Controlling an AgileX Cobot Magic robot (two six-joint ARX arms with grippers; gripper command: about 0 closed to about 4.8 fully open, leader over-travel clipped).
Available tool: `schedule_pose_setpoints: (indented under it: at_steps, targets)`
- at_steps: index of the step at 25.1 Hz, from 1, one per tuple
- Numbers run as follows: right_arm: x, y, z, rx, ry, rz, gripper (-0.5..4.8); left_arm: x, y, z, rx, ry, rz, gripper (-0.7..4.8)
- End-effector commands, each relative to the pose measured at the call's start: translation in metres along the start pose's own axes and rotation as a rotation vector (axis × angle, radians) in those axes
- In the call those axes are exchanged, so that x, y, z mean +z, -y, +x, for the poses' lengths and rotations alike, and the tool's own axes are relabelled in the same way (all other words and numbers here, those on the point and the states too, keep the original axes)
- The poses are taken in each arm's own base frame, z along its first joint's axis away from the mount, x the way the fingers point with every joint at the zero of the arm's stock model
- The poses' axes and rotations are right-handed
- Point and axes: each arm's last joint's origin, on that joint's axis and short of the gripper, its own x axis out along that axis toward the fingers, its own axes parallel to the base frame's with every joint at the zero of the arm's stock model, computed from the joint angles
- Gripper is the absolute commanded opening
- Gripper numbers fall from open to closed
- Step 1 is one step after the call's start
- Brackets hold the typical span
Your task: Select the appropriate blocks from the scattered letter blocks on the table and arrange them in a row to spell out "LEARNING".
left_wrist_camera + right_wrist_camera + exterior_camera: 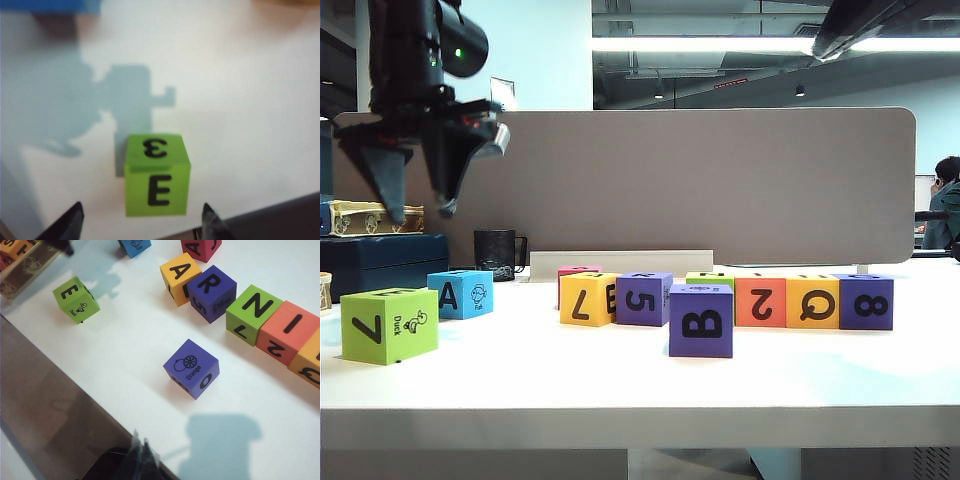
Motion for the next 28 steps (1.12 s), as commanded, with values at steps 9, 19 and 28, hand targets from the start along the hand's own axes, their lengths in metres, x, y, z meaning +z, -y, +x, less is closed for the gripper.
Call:
schedule_pose_setpoints:
  at_steps: [9, 19, 28]
  targets:
    - [0.002, -0.001, -0.001, 0.01, 0.016, -0.009, -0.02, -0.016, 0.002, 0.011, 0.009, -0.026, -0.014, 2.95]
    - [0.002, -0.001, -0.001, 0.01, 0.014, -0.009, -0.02, -0.026, 0.0, 0.048, 0.003, -0.099, -0.032, 3.16]
    - [0.002, -0.001, -0.001, 0.01, 0.014, -0.009, -0.02, -0.027, 0.001, 0.062, -0.002, -0.102, -0.025, 4.03]
